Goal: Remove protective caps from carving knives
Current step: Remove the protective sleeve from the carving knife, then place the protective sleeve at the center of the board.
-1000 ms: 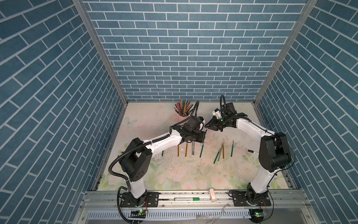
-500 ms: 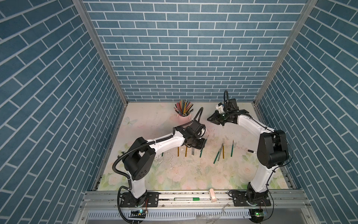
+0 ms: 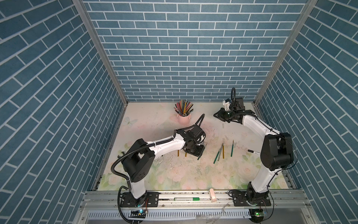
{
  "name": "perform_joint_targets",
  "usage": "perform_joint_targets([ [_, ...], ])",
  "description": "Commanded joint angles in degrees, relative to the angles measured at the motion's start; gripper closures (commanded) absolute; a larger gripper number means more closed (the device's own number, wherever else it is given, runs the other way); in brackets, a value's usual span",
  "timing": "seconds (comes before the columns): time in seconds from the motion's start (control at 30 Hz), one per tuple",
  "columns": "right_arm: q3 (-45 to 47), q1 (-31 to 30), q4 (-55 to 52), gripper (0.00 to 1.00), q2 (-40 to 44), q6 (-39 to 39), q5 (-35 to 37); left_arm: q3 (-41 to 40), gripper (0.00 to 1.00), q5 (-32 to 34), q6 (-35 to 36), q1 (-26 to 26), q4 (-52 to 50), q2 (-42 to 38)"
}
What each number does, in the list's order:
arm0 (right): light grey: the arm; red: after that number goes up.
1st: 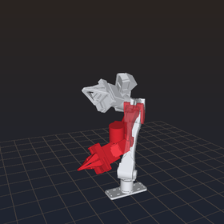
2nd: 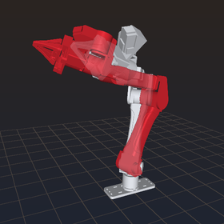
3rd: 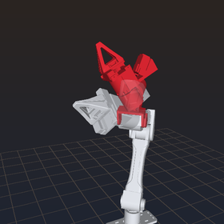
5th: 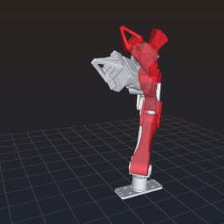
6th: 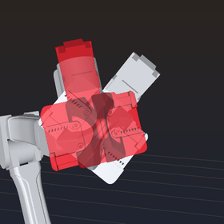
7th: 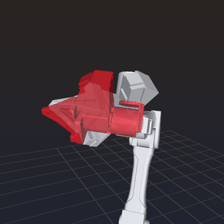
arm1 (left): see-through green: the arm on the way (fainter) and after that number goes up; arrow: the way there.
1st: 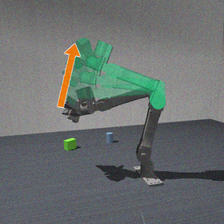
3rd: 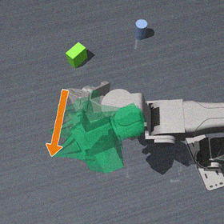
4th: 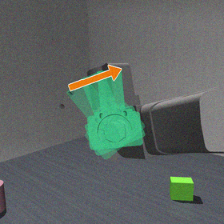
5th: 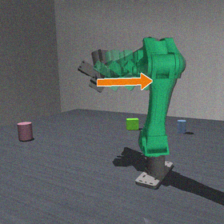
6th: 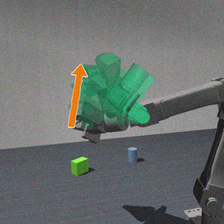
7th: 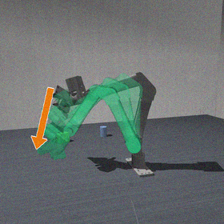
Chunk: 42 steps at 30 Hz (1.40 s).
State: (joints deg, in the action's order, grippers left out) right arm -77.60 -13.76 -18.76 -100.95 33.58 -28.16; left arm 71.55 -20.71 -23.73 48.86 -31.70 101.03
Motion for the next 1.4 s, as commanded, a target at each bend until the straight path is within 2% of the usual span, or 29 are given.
perform_joint_targets([
  [0.0,5.54,-0.78,-3.72,0.94,4.50,-3.55,2.11,-2.66,1.00,3.15,-1.18,-2.87,0.68,-4.58],
  [0.3,16.13,-8.68,-3.56,0.91,5.39,-3.99,5.07,-9.23,1.00,6.75,-0.90,-11.84,-0.28,-12.89],
  [0.57,19.86,-11.35,-2.77,0.78,4.79,-2.91,8.11,-12.70,1.00,7.54,-0.09,-19.07,-1.30,-15.93],
  [0.7,20.27,-12.04,-3.10,0.66,4.16,-2.75,8.83,-14.04,1.00,8.81,-0.91,-20.91,-0.93,-16.18],
  [0.87,20.41,-12.26,-3.80,0.31,5.06,-2.47,10.85,-14.95,1.00,9.66,-1.79,-22.09,0.23,-15.96],
  [1.07,21.10,-12.27,-4.49,0.05,7.43,-2.01,14.00,-14.95,1.00,11.01,-1.88,-22.57,0.68,-14.52],
  [1.2,22.28,-12.26,-3.84,0.02,9.83,-2.27,15.33,-15.13,1.00,12.17,-2.55,-22.57,1.38,-13.14],
  [1.37,21.68,-12.23,-4.04,0.02,10.45,-3.11,12.93,-14.86,1.00,12.72,-3.73,-22.41,2.08,-11.42],
])
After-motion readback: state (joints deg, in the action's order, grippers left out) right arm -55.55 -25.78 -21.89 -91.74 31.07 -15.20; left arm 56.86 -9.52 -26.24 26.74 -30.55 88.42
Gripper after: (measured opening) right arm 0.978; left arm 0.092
